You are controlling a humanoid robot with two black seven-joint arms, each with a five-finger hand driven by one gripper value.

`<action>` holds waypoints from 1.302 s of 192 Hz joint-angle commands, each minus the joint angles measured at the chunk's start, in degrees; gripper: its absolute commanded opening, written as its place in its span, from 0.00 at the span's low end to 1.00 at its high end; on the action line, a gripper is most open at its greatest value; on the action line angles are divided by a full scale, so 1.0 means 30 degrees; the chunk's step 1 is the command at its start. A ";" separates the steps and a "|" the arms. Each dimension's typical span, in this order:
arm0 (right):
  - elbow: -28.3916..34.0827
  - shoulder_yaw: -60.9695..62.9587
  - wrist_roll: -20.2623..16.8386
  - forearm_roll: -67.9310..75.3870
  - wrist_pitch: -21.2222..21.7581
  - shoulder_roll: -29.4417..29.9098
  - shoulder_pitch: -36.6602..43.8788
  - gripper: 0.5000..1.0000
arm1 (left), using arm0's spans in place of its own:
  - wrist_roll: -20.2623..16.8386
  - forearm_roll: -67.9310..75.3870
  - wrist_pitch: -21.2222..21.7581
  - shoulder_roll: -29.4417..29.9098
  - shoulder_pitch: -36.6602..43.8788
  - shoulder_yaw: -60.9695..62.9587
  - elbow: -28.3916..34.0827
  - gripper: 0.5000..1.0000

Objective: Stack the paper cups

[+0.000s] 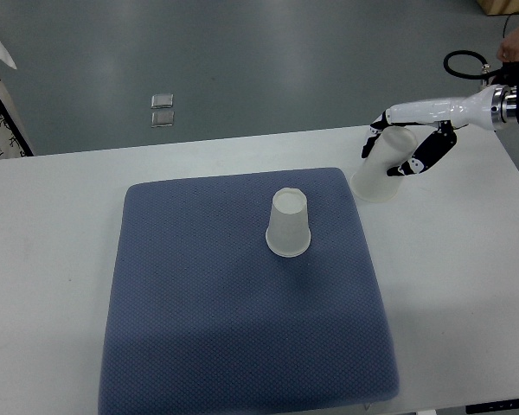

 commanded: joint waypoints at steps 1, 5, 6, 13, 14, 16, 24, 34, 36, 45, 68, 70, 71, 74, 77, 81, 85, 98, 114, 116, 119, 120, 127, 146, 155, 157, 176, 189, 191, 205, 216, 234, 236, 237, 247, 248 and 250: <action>0.0069 0.0798 -0.0088 0.0004 0.1206 0.1170 0.0612 0.00 | 0.0001 -0.0004 -0.0017 0.0000 0.0000 -0.0001 0.0010 1.00; 0.0069 0.0798 -0.0059 0.0004 0.1382 0.1376 0.0788 0.00 | 0.0001 -0.0004 -0.0017 0.0000 0.0000 0.0000 0.0010 1.00; 0.0069 0.0798 -0.0059 0.0004 0.1383 0.1376 0.0789 0.00 | 0.0001 -0.0004 -0.0017 0.0000 0.0000 -0.0001 0.0010 1.00; 0.0069 0.0827 -0.0088 0.0004 0.1675 0.1698 0.1110 0.00 | 0.0001 -0.0004 0.0012 0.0000 0.0000 -0.0001 0.0010 1.00; 0.0069 0.0827 -0.0088 0.0004 0.1676 0.1699 0.1111 0.00 | 0.0001 -0.0004 0.0013 0.0000 0.0000 -0.0001 0.0010 1.00; 0.0069 0.0827 -0.0088 0.0004 0.1705 0.1757 0.1198 0.00 | 0.0001 -0.0004 0.0013 0.0000 0.0000 -0.0001 0.0010 1.00; 0.0069 0.0827 -0.0088 0.0004 0.1711 0.2020 0.1433 0.00 | 0.0001 -0.0004 -0.0016 0.0000 0.0000 -0.0001 -0.0019 1.00; 0.0069 0.0827 -0.0117 0.0004 0.1711 0.2401 0.1638 0.00 | 0.0001 -0.0004 -0.0016 0.0000 0.0000 -0.0001 0.0010 1.00; 0.0069 0.0827 -0.0117 0.0004 0.1711 0.2402 0.1639 0.00 | 0.0001 -0.0004 -0.0017 0.0000 0.0000 -0.0001 0.0010 1.00; 0.0040 0.0827 -0.0147 -0.0026 0.1711 0.2782 0.1843 0.00 | 0.0001 -0.0004 -0.0016 0.0000 0.0000 -0.0001 0.0010 1.00; 0.0040 0.0827 -0.0703 -0.0026 0.1711 0.3339 0.1902 0.00 | 0.0001 -0.0004 -0.0017 0.0000 0.0000 -0.0001 0.0010 1.00; 0.0040 0.0827 -0.0703 -0.0026 0.1711 0.3398 0.1902 0.01 | 0.0001 -0.0004 -0.0017 0.0000 0.0000 -0.0001 0.0010 1.00; 0.0040 0.0827 -0.0703 -0.0026 0.1711 0.3456 0.1873 0.01 | 0.0001 -0.0004 0.0012 0.0000 0.0000 -0.0001 0.0010 1.00; 0.0040 0.0827 -0.0733 -0.0055 0.1711 0.3515 0.1873 0.01 | 0.0001 0.0025 -0.0017 0.0000 0.0000 -0.0001 0.0010 1.00; 0.0040 0.0798 -0.0762 -0.0055 0.1711 0.3544 0.1902 0.01 | 0.0001 -0.0004 -0.0017 0.0000 0.0000 -0.0001 0.0010 1.00; 0.0040 0.0798 -0.0791 -0.0055 0.1711 0.3662 0.1873 0.01 | 0.0001 -0.0004 0.0013 0.0000 0.0000 -0.0001 0.0010 1.00; 0.0011 0.0798 -0.0820 -0.0055 0.1711 0.3720 0.1873 0.01 | 0.0001 -0.0004 -0.0017 0.0000 0.0000 -0.0001 0.0010 1.00; -0.0019 0.0769 -0.1025 -0.0113 0.1711 0.4013 0.1873 0.01 | 0.0001 -0.0004 -0.0017 0.0000 0.0000 -0.0001 0.0010 1.00; -0.0165 0.0681 -0.1289 -0.0172 0.1711 0.4335 0.1814 0.02 | 0.0001 -0.0004 0.0013 0.0000 0.0000 -0.0001 0.0010 1.00; -0.0194 0.0652 -0.1318 -0.0201 0.1711 0.4393 0.1814 0.02 | 0.0001 -0.0004 -0.0016 0.0000 0.0000 -0.0001 -0.0019 1.00; -0.0195 0.0652 -0.1348 -0.0201 0.1711 0.4423 0.1785 0.02 | 0.0001 0.0025 -0.0017 0.0000 0.0000 -0.0001 0.0010 1.00; -0.0195 0.0623 -0.1348 -0.0201 0.1711 0.4452 0.1785 0.02 | 0.0001 0.0025 -0.0017 0.0000 0.0000 0.0028 -0.0019 1.00; -0.0224 0.0593 -0.1348 -0.0231 0.1711 0.4482 0.1727 0.02 | 0.0001 -0.0004 -0.0017 0.0000 0.0000 -0.0001 0.0010 1.00; -0.0224 0.0534 -0.1348 -0.0260 0.1711 0.4599 0.1668 0.03 | 0.0001 -0.0004 0.0013 0.0000 0.0000 -0.0001 0.0010 1.00; -0.0224 0.0505 -0.1406 -0.0289 0.1711 0.4716 0.1609 0.03 | 0.0001 -0.0004 -0.0017 0.0000 0.0000 -0.0001 0.0010 1.00; -0.0224 0.0505 -0.1406 -0.0289 0.1711 0.4716 0.1609 0.03 | 0.0001 -0.0004 -0.0017 0.0000 0.0000 -0.0001 0.0010 1.00; -0.0224 0.0476 -0.1641 -0.0289 0.1711 0.4745 0.1580 0.03 | 0.0001 -0.0004 -0.0017 0.0000 0.0000 0.0028 0.0010 1.00; -0.0224 0.0447 -0.1670 -0.0289 0.1711 0.4775 0.1551 0.03 | 0.0001 -0.0004 -0.0017 0.0000 0.0000 -0.0001 0.0010 1.00; -0.0224 0.0447 -0.1699 -0.0289 0.1711 0.4775 0.1522 0.03 | 0.0001 -0.0004 -0.0017 0.0000 0.0000 -0.0001 -0.0019 1.00; -0.0224 0.0388 -0.1817 -0.0289 0.1711 0.4804 0.1434 0.03 | 0.0001 0.0025 0.0013 0.0000 0.0000 -0.0001 0.0010 1.00; -0.0224 0.0388 -0.1933 -0.0260 0.1711 0.4892 0.1404 0.03 | 0.0001 -0.0004 -0.0017 0.0000 0.0000 -0.0001 0.0010 1.00; -0.0224 0.0388 -0.2022 -0.0260 0.1711 0.4921 0.1316 0.05 | 0.0001 -0.0004 0.0013 0.0000 0.0000 -0.0001 0.0010 1.00; -0.0224 0.0388 -0.2051 -0.0260 0.1711 0.4921 0.1316 0.05 | 0.0001 -0.0004 -0.0017 0.0000 0.0000 0.0029 0.0010 1.00; -0.0224 0.0388 -0.2051 -0.0260 0.1711 0.4921 0.1287 0.05 | 0.0001 -0.0004 0.0012 0.0000 0.0000 0.0000 0.0010 1.00; -0.0224 0.0388 -0.2080 -0.0260 0.1676 0.4921 0.1258 0.07 | 0.0001 -0.0004 -0.0017 0.0000 0.0000 -0.0001 -0.0019 1.00; -0.0224 0.0388 -0.2080 -0.0260 0.1676 0.4921 0.1258 0.07 | 0.0001 -0.0004 -0.0017 0.0000 0.0000 -0.0001 -0.0019 1.00; -0.0224 0.0388 -0.2080 -0.0260 0.1676 0.4951 0.1258 0.07 | 0.0001 -0.0004 -0.0017 0.0000 0.0000 -0.0001 -0.0019 1.00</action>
